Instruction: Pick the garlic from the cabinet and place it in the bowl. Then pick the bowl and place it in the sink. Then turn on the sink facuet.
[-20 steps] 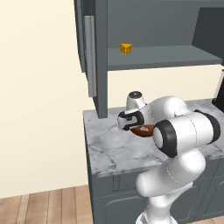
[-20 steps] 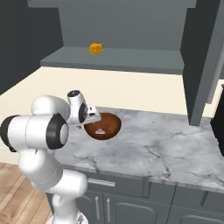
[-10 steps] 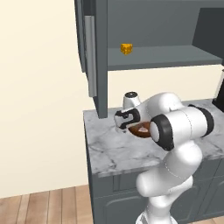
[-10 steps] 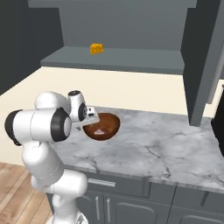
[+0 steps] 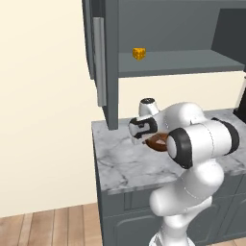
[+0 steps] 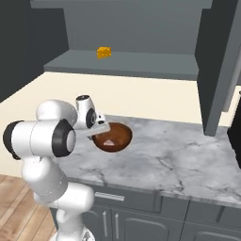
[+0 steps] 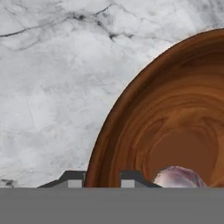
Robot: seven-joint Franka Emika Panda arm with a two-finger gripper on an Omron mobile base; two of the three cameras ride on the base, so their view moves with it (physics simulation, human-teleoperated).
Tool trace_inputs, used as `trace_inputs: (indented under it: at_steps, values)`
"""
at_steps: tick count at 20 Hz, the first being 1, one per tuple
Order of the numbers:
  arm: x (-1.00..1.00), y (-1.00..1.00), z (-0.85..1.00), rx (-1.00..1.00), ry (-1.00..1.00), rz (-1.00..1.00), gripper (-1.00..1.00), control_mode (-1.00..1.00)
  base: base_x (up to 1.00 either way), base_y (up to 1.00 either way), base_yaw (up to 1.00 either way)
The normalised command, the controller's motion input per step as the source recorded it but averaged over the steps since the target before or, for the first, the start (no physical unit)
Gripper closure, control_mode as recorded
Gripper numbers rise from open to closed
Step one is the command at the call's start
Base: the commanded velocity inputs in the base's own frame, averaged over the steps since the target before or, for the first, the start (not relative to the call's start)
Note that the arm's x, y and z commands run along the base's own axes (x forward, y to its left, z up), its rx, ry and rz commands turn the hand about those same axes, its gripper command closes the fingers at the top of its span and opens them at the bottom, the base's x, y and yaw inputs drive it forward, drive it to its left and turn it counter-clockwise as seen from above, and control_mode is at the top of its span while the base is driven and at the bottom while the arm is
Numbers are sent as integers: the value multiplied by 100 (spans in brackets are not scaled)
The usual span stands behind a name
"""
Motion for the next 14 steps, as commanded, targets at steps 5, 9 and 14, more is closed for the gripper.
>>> trace_inputs:
  at_steps: [5, 9, 14]
  values:
    - [-90, -12, 76, -7, -9, 5, 100, -100, 0, 0, 0]
    - [-99, -18, 100, -19, -14, 26, 100, -100, 0, 0, 0]
    - [-100, -20, 100, -25, -10, 37, 100, -100, 0, 0, 0]
